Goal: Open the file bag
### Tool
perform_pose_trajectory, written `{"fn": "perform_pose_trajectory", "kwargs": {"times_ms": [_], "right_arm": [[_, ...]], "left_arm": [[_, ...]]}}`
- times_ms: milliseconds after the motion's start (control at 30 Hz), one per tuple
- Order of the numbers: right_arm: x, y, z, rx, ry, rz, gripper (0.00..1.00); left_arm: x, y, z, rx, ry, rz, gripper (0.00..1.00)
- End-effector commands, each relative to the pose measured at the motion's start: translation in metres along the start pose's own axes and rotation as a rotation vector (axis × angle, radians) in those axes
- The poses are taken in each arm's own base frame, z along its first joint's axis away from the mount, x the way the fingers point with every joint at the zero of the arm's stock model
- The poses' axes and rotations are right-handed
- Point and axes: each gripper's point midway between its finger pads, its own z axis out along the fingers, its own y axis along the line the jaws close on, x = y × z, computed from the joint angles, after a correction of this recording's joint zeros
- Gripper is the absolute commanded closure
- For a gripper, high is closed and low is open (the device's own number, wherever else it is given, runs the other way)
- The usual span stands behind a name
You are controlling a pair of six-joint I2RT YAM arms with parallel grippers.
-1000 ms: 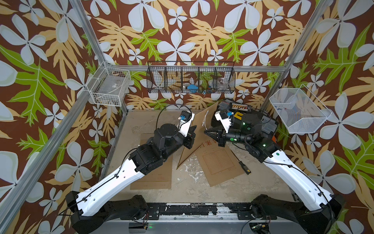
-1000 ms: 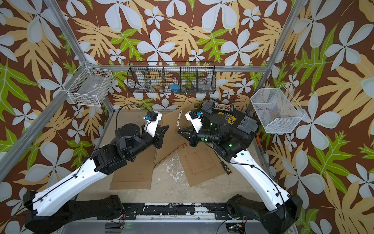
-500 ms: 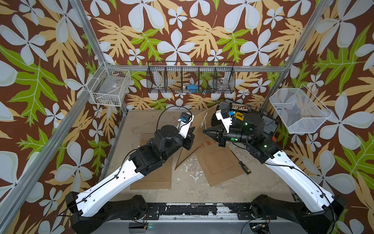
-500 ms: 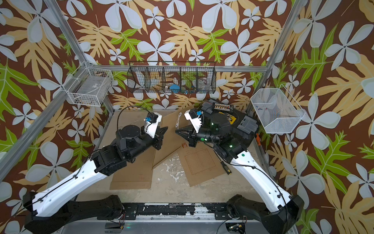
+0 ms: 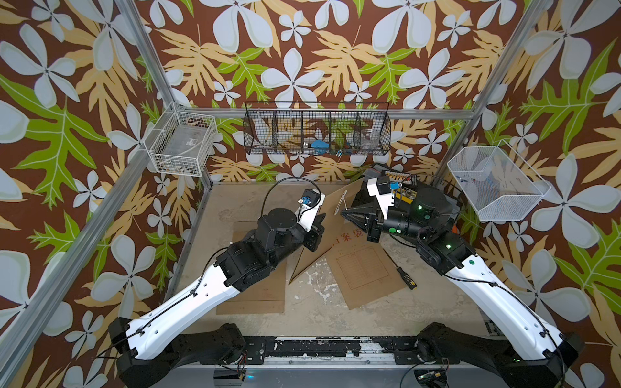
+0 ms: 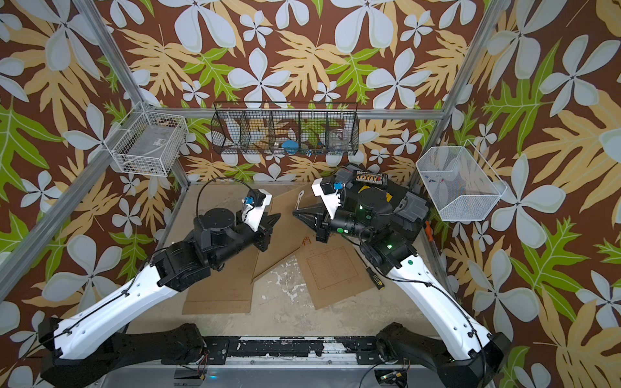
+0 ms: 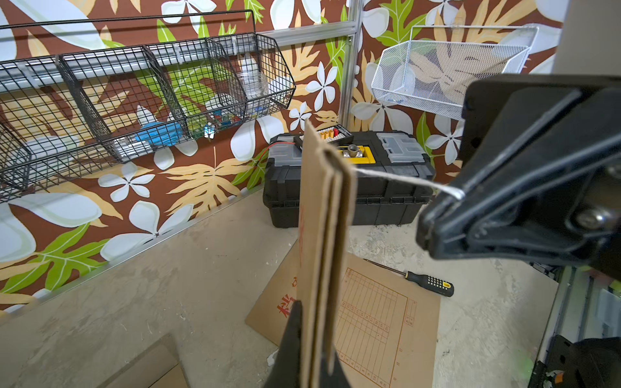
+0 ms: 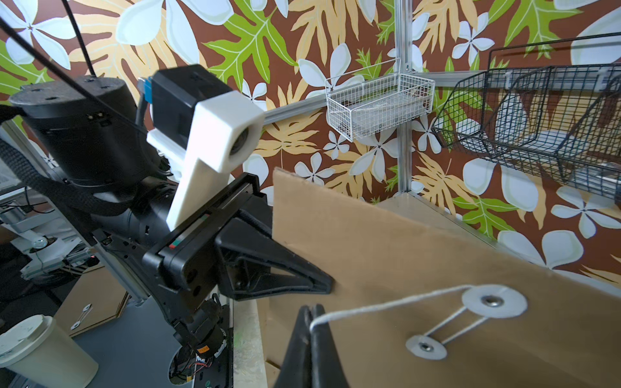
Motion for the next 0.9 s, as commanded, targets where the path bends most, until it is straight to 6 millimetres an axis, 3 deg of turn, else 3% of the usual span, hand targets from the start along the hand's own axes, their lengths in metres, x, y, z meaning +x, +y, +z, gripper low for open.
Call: {"fn": "perform_pose_trajectory", "kwargs": {"times_ms": [0,167,600,867], "right_arm": [[-0.013,-0.009,-0.004,0.069,-0.044,-0.027,1.0],[-0.016,-0.027,-0.01,0.195,-0.064,-0.035,1.0],[-0.022,-0.041,-0.024,0.324,-0.092,-0.044,1.0],[-0.02,-0.065,-0.037,0.482,-0.097,-0.019,1.0]], "left_arm": [[-0.004,-0.005,-0.002,0.031,-0.012,0.013,1.0],[0.0,-0.007,-0.003,0.043,-0.004,0.018,1.0],[0.004,-0.017,-0.007,0.107,0.015,0.032,1.0],[0.005,-0.019,-0.009,0.118,0.015,0.033,1.0]]}}
